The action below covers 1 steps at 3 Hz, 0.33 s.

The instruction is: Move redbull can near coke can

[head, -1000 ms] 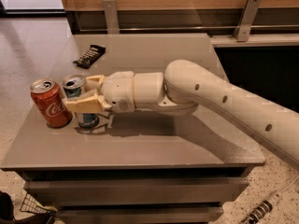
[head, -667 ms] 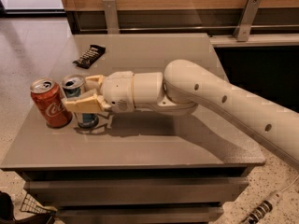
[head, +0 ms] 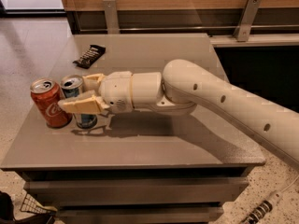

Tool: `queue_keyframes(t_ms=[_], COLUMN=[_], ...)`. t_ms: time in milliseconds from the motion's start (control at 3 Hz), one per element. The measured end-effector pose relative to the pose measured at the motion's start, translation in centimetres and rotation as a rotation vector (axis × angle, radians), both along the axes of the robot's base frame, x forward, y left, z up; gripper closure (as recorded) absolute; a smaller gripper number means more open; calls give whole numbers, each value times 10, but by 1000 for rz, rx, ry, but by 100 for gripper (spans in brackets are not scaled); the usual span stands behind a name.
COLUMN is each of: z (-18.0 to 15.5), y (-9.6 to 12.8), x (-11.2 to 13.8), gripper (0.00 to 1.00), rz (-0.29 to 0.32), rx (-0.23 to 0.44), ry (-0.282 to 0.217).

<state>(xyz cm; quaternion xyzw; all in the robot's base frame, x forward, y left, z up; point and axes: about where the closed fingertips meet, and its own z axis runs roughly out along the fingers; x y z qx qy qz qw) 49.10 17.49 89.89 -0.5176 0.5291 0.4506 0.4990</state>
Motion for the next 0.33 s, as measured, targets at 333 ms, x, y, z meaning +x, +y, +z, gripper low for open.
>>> queue_keyframes(t_ms=[333], z=[0], y=[2], x=[-1], gripper=[0], rz=[4], rx=[0], ry=[-1])
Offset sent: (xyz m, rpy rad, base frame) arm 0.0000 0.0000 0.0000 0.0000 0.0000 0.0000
